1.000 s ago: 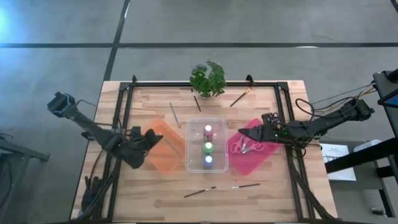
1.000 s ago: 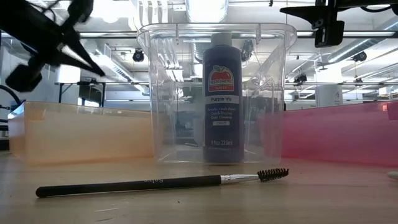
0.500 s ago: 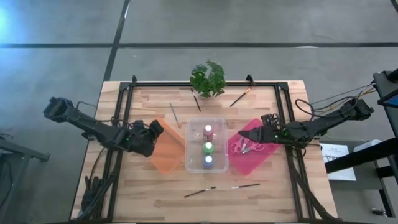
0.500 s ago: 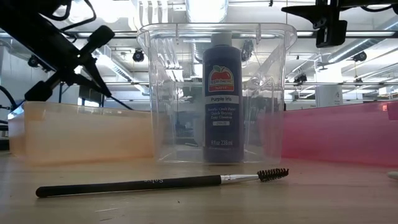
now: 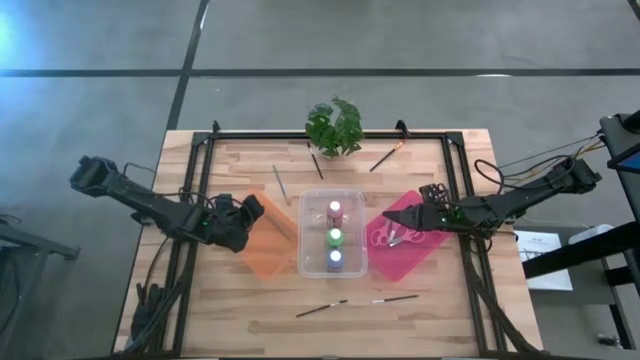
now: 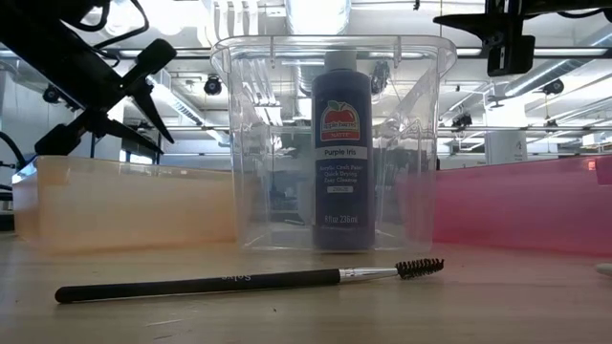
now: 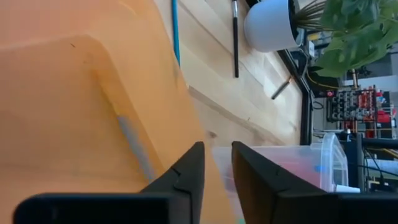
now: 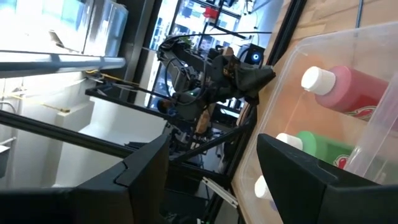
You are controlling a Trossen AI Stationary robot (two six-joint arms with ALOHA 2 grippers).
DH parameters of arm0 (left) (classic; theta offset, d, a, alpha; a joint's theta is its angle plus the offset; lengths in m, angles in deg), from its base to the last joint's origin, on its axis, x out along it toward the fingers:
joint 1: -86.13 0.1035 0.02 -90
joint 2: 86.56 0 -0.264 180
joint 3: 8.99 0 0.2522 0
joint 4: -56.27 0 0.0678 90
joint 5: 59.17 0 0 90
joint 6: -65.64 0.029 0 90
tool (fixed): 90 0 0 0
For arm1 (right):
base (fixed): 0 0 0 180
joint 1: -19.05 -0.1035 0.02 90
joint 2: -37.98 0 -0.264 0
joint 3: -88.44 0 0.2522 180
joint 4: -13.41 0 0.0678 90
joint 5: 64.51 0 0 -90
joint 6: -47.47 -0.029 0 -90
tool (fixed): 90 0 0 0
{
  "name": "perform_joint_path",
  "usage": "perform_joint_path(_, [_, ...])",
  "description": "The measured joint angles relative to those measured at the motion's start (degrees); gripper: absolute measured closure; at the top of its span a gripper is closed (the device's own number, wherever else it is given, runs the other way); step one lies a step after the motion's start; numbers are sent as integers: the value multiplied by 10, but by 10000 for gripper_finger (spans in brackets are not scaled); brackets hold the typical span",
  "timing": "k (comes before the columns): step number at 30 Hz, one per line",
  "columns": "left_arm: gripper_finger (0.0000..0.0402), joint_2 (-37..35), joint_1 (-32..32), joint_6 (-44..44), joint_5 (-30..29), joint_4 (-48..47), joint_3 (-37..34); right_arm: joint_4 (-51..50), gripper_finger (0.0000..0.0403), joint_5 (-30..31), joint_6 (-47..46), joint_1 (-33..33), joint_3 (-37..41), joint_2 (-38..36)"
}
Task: Pick & Place Paint Supplies
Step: Put the black eyeshadow brush into the orange bin
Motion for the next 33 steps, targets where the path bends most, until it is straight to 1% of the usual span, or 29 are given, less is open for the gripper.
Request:
perform_joint_path(2, [303, 0, 0, 2, 0, 2, 0, 0, 164, 1, 0, 0, 0, 0])
perform_joint_path(7, [300, -7, -1, 12, -1, 20, 0, 0, 164, 0, 0, 0, 0, 0])
perform_joint_path(10, [300, -15, -1, 57, -4, 51, 0, 3, 164, -14, 0, 0, 0, 0])
perform_joint_path(13, [299, -26, -1, 128, -5, 96, 0, 5, 164, -33, -1, -6, -1, 0])
perform_joint_path(16, [299, -39, -1, 226, -4, 155, 0, 4, 164, -50, 7, -24, -11, 0])
perform_joint_path(20, [299, -60, -1, 370, 11, 235, 1, 3, 164, -91, 71, -66, -38, 10])
perform_joint_path(23, [299, -74, -1, 453, 29, 281, 1, -5, 164, -125, 129, -113, -76, 31])
perform_joint_path(26, [299, -83, -1, 524, 52, 316, 1, -68, 164, -139, 165, -163, -125, 68])
perform_joint_path(28, [299, -86, -1, 564, 70, 341, 1, -140, 164, -138, 182, -193, -162, 101])
perform_joint_path(30, [299, -87, -2, 588, 85, 354, 1, -211, 164, -136, 182, -213, -206, 141])
perform_joint_path(33, [299, -87, -3, 595, 93, 357, 1, -316, 164, -136, 176, -225, -270, 209])
